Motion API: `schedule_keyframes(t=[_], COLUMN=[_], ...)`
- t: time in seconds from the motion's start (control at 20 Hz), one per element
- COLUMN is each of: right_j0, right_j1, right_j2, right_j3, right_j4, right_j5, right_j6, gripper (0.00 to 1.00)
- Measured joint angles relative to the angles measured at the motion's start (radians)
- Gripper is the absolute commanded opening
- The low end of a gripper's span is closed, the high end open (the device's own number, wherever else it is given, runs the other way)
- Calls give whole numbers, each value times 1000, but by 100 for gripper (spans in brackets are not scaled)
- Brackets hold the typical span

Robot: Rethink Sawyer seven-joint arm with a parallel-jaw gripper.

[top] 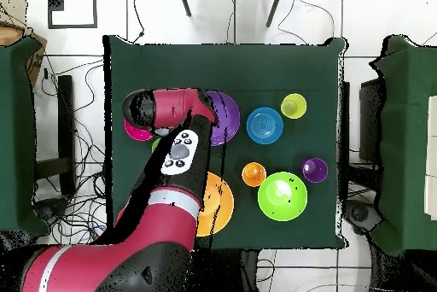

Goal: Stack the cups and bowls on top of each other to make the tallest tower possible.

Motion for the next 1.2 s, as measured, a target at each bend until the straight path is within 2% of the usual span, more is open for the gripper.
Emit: schedule_keyframes(t=[0.75, 1.2], right_j0=[0, 1], right_j1=[12, 54], right_j2=[0, 0], right_j3=[0, 0], right_j4=[0, 0], right_j5=[0, -18], right_j6=[0, 0], gripper=[100, 100])
